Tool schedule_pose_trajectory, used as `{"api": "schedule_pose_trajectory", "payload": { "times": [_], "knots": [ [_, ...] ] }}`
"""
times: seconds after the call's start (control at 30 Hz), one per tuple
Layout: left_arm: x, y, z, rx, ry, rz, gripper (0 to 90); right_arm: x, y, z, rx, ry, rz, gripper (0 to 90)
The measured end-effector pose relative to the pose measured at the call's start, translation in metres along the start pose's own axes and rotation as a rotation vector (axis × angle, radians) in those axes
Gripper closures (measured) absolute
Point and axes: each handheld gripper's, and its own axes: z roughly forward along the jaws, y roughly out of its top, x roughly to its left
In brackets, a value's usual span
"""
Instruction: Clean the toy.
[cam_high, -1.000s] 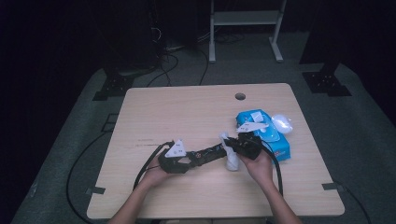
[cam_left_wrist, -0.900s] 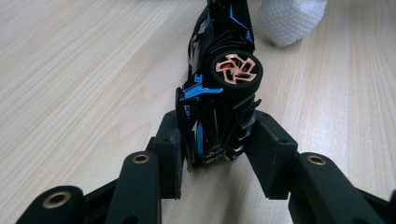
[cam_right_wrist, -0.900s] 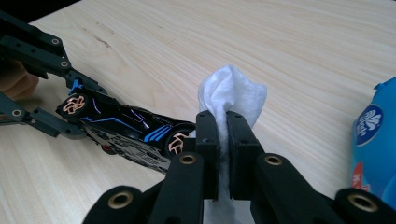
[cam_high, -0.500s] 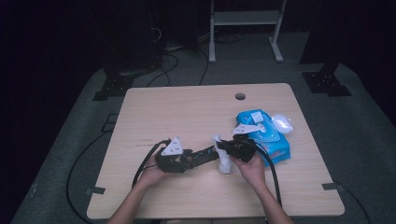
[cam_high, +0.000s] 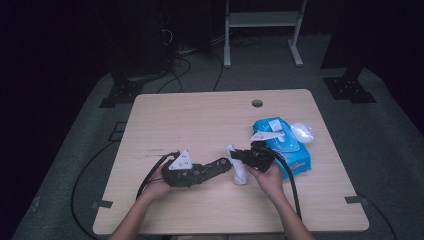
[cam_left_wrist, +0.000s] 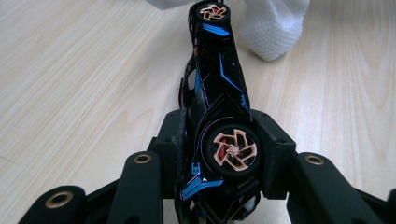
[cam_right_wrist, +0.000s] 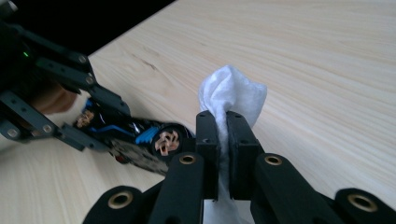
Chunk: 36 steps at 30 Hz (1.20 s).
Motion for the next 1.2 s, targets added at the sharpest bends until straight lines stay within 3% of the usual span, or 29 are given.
{"api": "schedule_pose_trajectory", "payload": {
  "times": [0.27, 0.47, 0.53, 0.63, 0.73, 0.93, 1.07, 1.2],
  "knots": [
    [0.003, -0.013, -0.016, 0.005, -0.005, 0.001, 59.5, 0.007, -0.005, 0.023, 0.041, 0.035, -0.005, 84.4],
    [0.003, -0.020, -0.023, -0.003, -0.007, 0.000, 59.5, 0.002, -0.019, 0.033, 0.020, 0.087, 0.075, 84.4],
    [0.003, -0.020, -0.024, -0.001, -0.004, 0.003, 59.5, 0.002, -0.020, 0.033, 0.025, 0.082, 0.076, 84.4],
    [0.002, -0.021, -0.025, -0.005, -0.005, -0.001, 59.5, -0.001, -0.025, 0.040, 0.083, 0.059, 0.075, 84.4],
    [0.003, -0.023, -0.026, -0.008, -0.010, -0.001, 59.5, -0.002, -0.031, 0.046, 0.123, 0.067, 0.088, 84.3],
    [0.003, -0.024, -0.027, -0.018, -0.012, -0.004, 59.5, 0.005, -0.011, 0.029, 0.025, 0.111, 0.078, 84.3],
    [0.002, -0.025, -0.028, -0.018, -0.006, -0.002, 59.5, 0.011, -0.004, 0.034, 0.034, 0.140, 0.073, 84.3],
    [0.002, -0.027, -0.029, -0.018, -0.007, -0.001, 59.5, 0.001, -0.012, 0.040, 0.073, 0.129, 0.127, 84.3]
  ]
}}
